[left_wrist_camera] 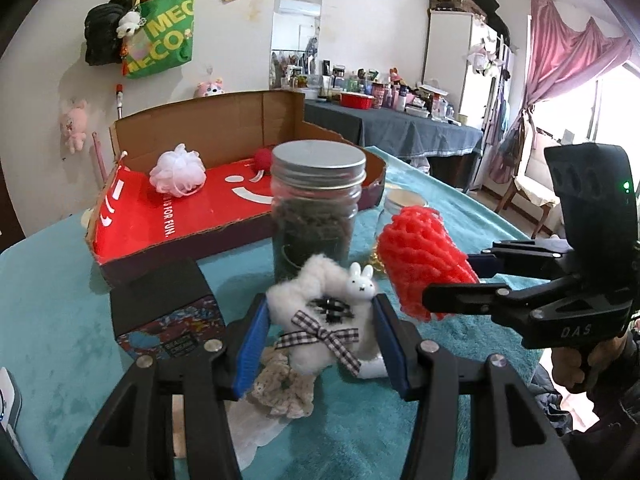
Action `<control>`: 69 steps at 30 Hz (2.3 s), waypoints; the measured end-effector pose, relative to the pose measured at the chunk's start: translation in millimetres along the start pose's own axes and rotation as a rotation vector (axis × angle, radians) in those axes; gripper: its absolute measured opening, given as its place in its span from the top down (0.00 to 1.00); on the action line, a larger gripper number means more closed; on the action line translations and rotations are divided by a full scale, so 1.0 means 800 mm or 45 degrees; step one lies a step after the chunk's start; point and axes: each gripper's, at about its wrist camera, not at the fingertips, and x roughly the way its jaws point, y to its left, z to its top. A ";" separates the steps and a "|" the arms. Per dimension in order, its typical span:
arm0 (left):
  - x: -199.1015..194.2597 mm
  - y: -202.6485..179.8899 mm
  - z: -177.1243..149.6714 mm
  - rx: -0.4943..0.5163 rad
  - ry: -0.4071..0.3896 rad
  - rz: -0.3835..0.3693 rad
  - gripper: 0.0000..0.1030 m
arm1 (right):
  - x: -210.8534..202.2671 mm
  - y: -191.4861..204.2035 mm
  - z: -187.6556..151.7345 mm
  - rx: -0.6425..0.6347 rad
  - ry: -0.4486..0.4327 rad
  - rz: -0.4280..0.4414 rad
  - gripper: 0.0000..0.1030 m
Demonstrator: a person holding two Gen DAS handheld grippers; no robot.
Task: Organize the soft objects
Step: 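Grasp the white bunny plush with the left tool while the right tool grasps the red mesh net, then carry the bunny and red mesh net into the box and release both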
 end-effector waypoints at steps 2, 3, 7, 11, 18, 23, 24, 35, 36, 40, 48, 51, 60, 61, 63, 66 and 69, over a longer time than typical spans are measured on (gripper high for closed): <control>-0.001 0.004 0.000 -0.011 -0.006 0.001 0.47 | 0.000 0.001 0.000 0.001 0.002 -0.007 0.60; -0.002 0.007 -0.001 -0.015 -0.008 0.000 0.47 | 0.001 0.001 0.000 0.002 0.004 -0.010 0.60; -0.005 0.013 -0.002 -0.032 -0.012 0.002 0.47 | 0.000 0.000 -0.001 0.010 0.010 -0.016 0.60; -0.010 0.018 -0.005 -0.052 -0.016 -0.005 0.47 | -0.002 -0.002 -0.001 0.016 0.012 -0.028 0.60; -0.024 0.035 -0.013 -0.097 -0.012 -0.008 0.47 | -0.011 -0.012 -0.008 0.036 0.025 -0.059 0.60; -0.038 0.057 -0.024 -0.159 -0.006 0.020 0.47 | -0.021 -0.026 -0.014 0.064 0.034 -0.100 0.60; -0.040 0.062 -0.026 -0.172 -0.003 0.030 0.47 | -0.023 -0.029 -0.015 0.069 0.034 -0.110 0.60; -0.067 0.119 -0.043 -0.264 0.041 0.174 0.47 | -0.040 -0.064 -0.015 0.126 0.029 -0.184 0.60; -0.067 0.124 -0.045 -0.270 0.055 0.187 0.47 | -0.041 -0.067 -0.014 0.129 0.031 -0.193 0.60; -0.063 0.143 -0.052 -0.275 0.102 0.228 0.47 | -0.043 -0.082 -0.011 0.138 0.039 -0.227 0.60; -0.041 0.179 -0.052 -0.242 0.179 0.306 0.47 | -0.037 -0.102 0.002 0.079 0.063 -0.319 0.60; -0.032 0.188 -0.049 -0.225 0.187 0.322 0.47 | -0.032 -0.112 0.010 0.077 0.072 -0.333 0.60; -0.018 0.198 -0.031 -0.112 0.161 0.319 0.47 | -0.019 -0.132 0.028 0.029 0.091 -0.373 0.60; -0.017 0.198 -0.029 -0.090 0.160 0.320 0.47 | -0.017 -0.133 0.030 0.017 0.094 -0.373 0.60; -0.014 0.199 -0.024 -0.063 0.157 0.313 0.47 | -0.013 -0.135 0.033 -0.018 0.094 -0.366 0.60; -0.011 0.202 -0.019 -0.029 0.154 0.307 0.47 | -0.006 -0.139 0.040 -0.053 0.103 -0.373 0.60; -0.007 0.204 -0.015 0.007 0.151 0.301 0.47 | -0.003 -0.143 0.047 -0.072 0.095 -0.366 0.60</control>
